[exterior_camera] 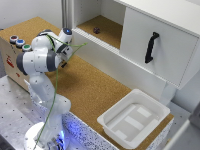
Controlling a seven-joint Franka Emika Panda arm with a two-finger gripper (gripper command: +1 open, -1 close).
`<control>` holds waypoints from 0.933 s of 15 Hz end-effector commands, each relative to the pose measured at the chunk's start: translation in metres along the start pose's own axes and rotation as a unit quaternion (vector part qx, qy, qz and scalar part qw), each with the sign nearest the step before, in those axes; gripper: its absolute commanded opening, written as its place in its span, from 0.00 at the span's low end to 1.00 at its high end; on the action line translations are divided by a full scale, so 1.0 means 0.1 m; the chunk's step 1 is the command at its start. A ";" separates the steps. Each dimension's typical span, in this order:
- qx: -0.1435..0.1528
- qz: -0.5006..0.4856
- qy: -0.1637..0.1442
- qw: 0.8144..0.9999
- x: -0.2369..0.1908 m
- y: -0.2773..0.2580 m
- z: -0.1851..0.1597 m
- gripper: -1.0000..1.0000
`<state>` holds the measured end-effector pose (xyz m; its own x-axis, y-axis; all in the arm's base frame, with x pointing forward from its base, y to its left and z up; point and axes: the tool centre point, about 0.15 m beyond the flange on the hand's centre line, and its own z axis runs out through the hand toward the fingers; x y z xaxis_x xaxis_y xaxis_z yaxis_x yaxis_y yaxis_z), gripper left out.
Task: Grasp the handle of the drawer, then open it
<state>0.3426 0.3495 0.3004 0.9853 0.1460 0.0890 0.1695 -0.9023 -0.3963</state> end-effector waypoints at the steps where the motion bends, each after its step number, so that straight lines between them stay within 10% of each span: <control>1: -0.025 0.010 0.018 0.999 -0.08 0.35 -0.01 0.00; 14: -0.005 0.014 0.018 1.000 -0.09 0.87 -0.15 0.00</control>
<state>0.3447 0.3019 0.3014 0.9900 0.0966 0.1030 0.1284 -0.9193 -0.3720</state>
